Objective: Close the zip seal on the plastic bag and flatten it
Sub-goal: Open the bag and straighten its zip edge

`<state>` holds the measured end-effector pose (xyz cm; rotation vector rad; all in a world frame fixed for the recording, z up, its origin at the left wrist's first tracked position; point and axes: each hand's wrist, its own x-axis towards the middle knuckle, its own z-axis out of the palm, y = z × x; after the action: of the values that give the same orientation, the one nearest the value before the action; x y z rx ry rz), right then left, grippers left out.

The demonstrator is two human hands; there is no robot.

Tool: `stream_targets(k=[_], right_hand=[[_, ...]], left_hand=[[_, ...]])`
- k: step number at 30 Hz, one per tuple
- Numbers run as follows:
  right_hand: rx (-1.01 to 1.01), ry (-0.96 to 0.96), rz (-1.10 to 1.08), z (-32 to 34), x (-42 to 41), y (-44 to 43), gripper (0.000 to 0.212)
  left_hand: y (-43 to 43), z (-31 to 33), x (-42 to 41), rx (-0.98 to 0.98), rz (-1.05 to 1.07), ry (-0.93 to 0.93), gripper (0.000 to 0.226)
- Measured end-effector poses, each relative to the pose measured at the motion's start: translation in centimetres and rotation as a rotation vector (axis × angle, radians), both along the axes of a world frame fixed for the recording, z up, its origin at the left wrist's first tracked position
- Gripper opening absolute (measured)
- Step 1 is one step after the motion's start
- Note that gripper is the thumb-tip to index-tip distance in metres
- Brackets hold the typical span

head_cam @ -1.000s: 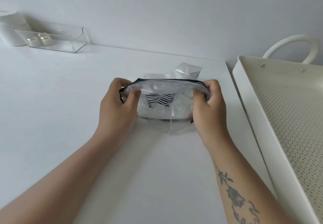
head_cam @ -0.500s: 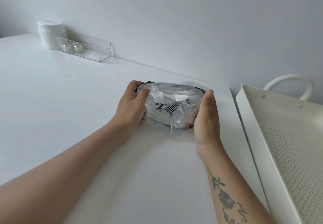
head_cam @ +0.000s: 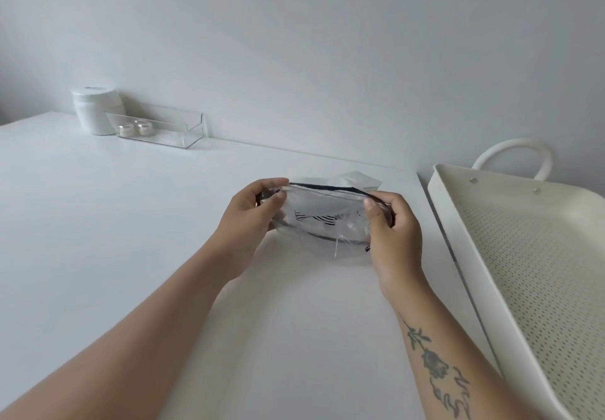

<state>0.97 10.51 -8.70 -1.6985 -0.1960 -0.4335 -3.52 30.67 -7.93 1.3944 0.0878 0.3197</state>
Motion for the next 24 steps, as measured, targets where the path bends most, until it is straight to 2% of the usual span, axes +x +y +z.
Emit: stream_targets(k=[4, 7, 12, 16, 19, 22, 24], right_hand=[[-0.076, -0.019, -0.018, 0.2, 0.0, -0.2, 0.009], [-0.145, -0.08, -0.072, 0.2, -0.2, 0.0, 0.005], [-0.259, -0.229, -0.209, 0.1, -0.5, 1.1, 0.019], [-0.236, -0.091, -0.318, -0.1, -0.4, 1.4, 0.04], [-0.196, 0.042, -0.291, 0.2, -0.3, 1.3, 0.053], [0.031, 0.267, -0.091, 0.8, -0.3, 0.9, 0.052], [0.278, 0.407, 0.155, 1.4, -0.3, 0.4, 0.037]], left_hand=[[-0.4, -0.3, 0.1, 0.24, 0.114, -0.003, 0.021], [-0.8, -0.3, 0.2, 0.385, 0.264, -0.097, 0.021], [-1.2, 0.1, 0.2, 0.348, 0.441, -0.193, 0.014], [-1.6, 0.0, 0.2, 0.35, 0.413, -0.136, 0.01], [-1.9, -0.3, 0.3, 0.365, 0.361, -0.077, 0.012], [-1.8, -0.1, 0.2, 0.29, 0.242, -0.008, 0.016], [-1.6, 0.3, 0.1, 0.127, 0.157, 0.037, 0.021]])
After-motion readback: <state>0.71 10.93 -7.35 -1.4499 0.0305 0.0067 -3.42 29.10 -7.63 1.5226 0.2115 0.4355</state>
